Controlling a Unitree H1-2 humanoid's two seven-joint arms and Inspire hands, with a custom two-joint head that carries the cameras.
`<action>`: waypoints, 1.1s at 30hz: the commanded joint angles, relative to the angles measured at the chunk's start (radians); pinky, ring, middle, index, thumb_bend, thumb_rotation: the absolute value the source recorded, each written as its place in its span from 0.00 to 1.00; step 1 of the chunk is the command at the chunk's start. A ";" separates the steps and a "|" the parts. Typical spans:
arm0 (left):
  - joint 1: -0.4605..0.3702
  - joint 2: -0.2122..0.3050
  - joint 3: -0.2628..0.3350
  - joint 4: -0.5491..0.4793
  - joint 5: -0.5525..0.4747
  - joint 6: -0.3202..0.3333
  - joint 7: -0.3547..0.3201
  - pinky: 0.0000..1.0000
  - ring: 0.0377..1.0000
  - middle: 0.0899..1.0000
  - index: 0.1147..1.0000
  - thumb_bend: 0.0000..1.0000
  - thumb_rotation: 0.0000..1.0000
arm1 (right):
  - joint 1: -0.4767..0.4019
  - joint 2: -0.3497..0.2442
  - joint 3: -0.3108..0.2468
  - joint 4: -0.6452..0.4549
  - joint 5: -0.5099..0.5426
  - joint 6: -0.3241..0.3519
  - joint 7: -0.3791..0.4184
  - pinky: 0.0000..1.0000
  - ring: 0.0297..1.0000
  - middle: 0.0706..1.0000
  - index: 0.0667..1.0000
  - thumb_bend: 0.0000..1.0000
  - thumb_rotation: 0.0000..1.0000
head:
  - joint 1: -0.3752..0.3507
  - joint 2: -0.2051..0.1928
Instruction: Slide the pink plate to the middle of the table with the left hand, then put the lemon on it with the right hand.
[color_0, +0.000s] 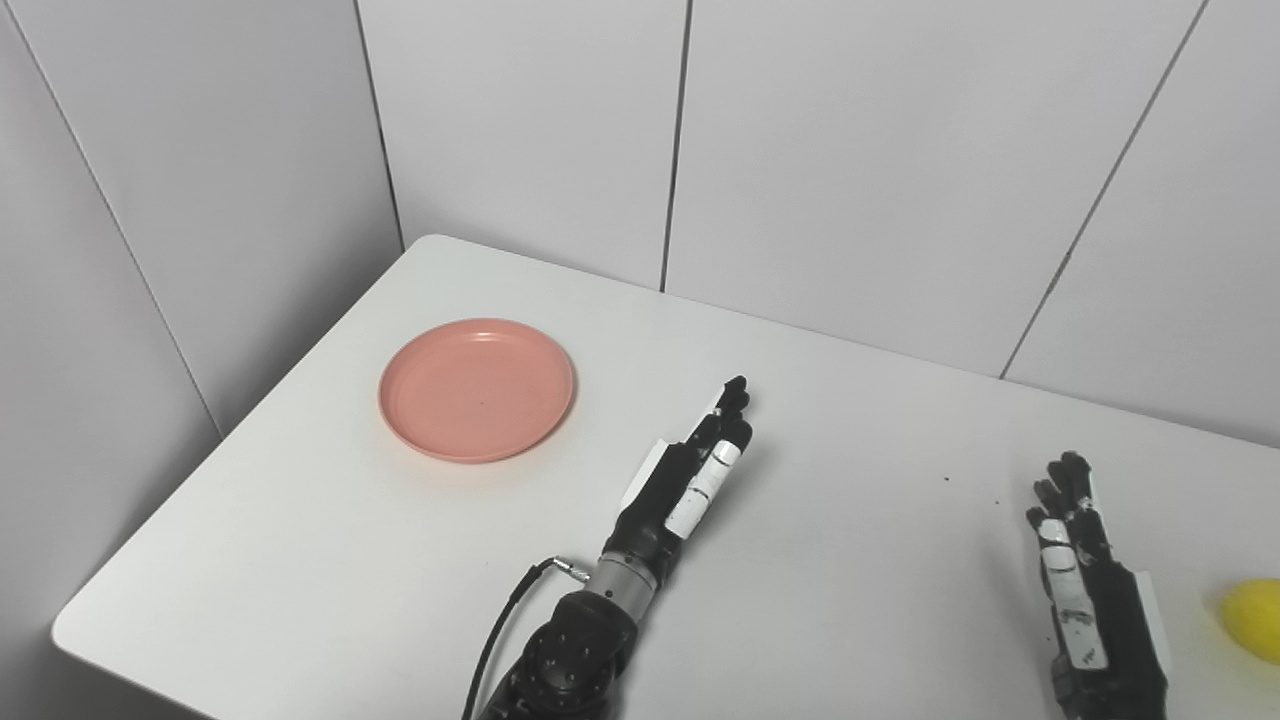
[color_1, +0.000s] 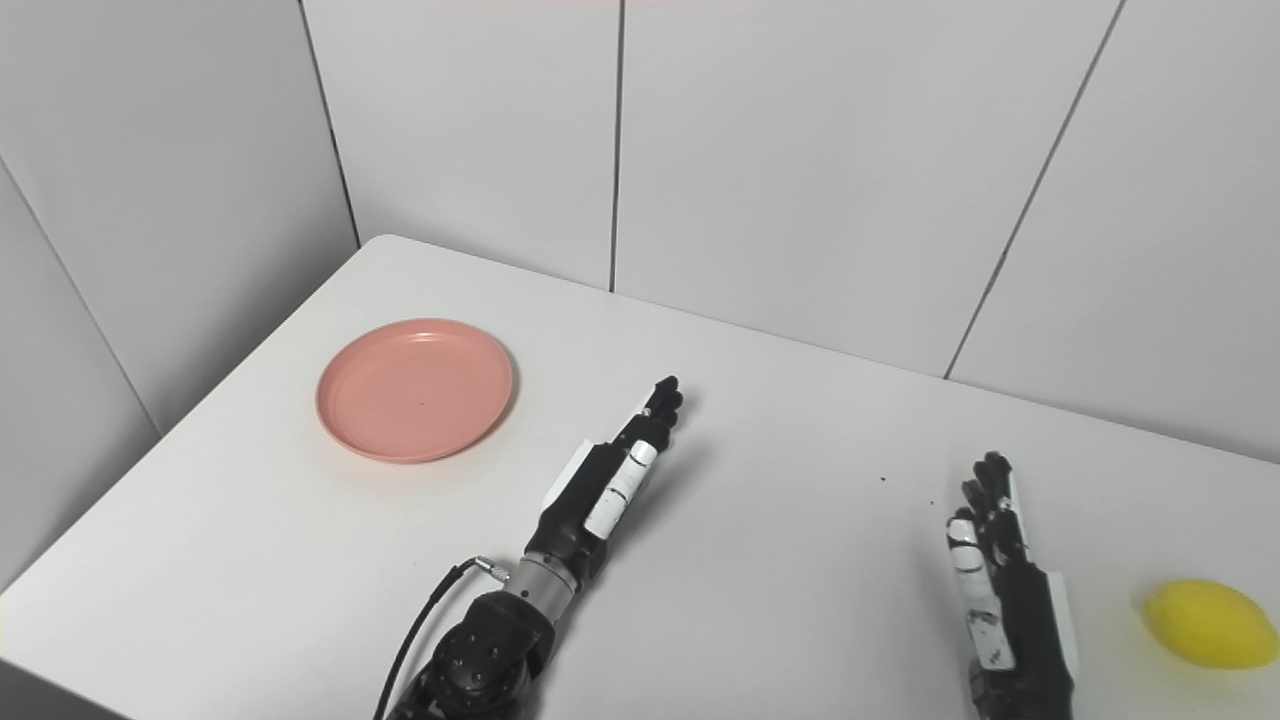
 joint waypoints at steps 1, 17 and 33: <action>-0.021 -0.015 -0.009 0.030 0.012 -0.079 0.015 1.00 1.00 1.00 1.00 0.62 1.00 | 0.006 -0.009 -0.007 0.015 0.024 -0.044 0.024 1.00 1.00 1.00 1.00 0.57 0.88 | 0.001 0.001; -0.050 0.021 0.020 -0.033 -0.031 -0.051 -0.003 1.00 1.00 1.00 1.00 0.71 1.00 | 0.014 -0.010 -0.014 -0.019 0.039 -0.013 0.042 1.00 1.00 1.00 1.00 0.46 0.90 | -0.003 -0.036; -0.081 0.119 0.132 -0.266 -0.047 0.114 0.029 1.00 0.96 0.94 0.94 0.76 1.00 | 0.016 0.004 -0.014 -0.029 0.042 -0.016 0.041 1.00 1.00 1.00 1.00 0.39 0.88 | -0.004 -0.053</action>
